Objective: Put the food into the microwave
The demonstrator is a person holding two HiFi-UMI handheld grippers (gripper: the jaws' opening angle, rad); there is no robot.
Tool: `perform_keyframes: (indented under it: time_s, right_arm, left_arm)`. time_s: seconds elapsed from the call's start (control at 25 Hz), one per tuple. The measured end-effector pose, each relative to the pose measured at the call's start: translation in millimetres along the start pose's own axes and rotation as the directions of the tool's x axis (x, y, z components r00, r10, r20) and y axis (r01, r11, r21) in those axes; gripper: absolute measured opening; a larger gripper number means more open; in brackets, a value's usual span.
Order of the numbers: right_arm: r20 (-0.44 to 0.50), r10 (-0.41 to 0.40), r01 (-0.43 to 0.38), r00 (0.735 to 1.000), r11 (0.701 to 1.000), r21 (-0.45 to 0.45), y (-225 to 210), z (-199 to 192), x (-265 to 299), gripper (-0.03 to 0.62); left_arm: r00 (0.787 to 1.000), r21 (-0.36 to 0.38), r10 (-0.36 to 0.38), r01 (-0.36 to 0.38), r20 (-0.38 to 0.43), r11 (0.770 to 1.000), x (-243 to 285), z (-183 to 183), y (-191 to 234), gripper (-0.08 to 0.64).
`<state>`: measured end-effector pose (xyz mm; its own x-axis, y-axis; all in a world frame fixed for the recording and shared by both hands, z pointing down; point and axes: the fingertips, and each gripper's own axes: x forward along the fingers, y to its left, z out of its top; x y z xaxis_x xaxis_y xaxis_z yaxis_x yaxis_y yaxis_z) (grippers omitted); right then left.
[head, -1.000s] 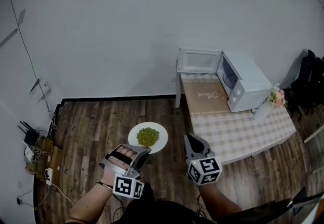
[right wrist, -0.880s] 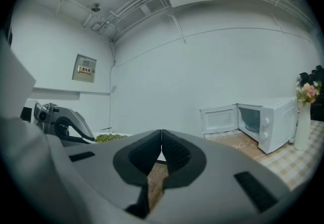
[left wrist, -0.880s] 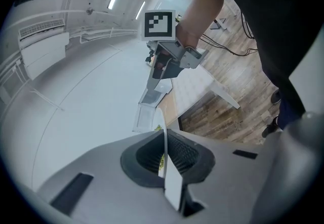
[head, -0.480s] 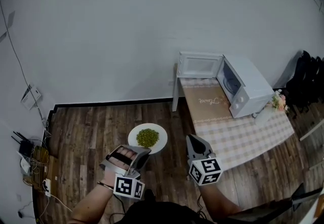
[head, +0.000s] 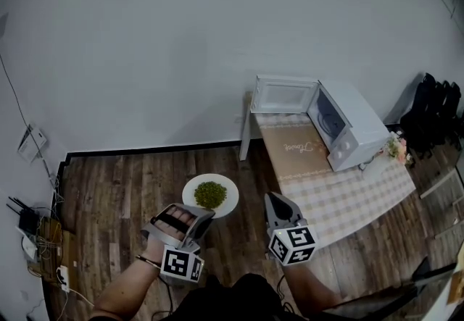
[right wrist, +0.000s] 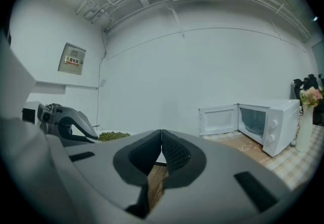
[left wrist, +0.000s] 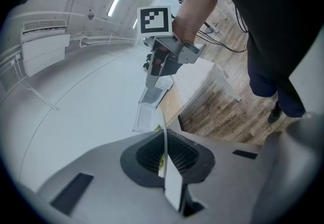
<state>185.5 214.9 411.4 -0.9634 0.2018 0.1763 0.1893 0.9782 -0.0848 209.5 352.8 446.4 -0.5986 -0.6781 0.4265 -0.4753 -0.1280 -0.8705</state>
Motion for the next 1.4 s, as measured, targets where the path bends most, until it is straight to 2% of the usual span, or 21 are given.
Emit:
perform_keyframes:
  time_s: [0.36, 0.8, 0.96, 1.16, 1.4]
  right_arm:
    - [-0.028, -0.025, 0.025, 0.999, 1.0, 0.014, -15, -9, 32, 0.009]
    - [0.043, -0.021, 0.021, 0.999, 1.0, 0.017, -63, 23, 97, 0.009]
    - [0.041, -0.033, 0.032, 0.999, 0.999, 0.023, -86, 28, 116, 0.009]
    - [0.019, -0.046, 0.045, 0.999, 0.998, 0.042, -113, 27, 138, 0.009]
    - [0.058, -0.022, 0.018, 0.998, 0.998, 0.065, -138, 38, 161, 0.009]
  left_arm:
    - [0.999, 0.007, -0.018, 0.018, 0.03, 1.0, 30, -17, 11, 0.02]
    - [1.0, 0.031, -0.003, 0.003, 0.009, 1.0, 90, -44, 60, 0.02]
    - [1.0, 0.027, 0.002, -0.002, -0.001, 1.0, 112, -53, 76, 0.02]
    - [0.999, 0.031, -0.03, 0.03, -0.011, 0.999, 140, -61, 87, 0.02]
    - [1.0, 0.012, -0.027, 0.027, -0.011, 1.0, 179, -63, 111, 0.02]
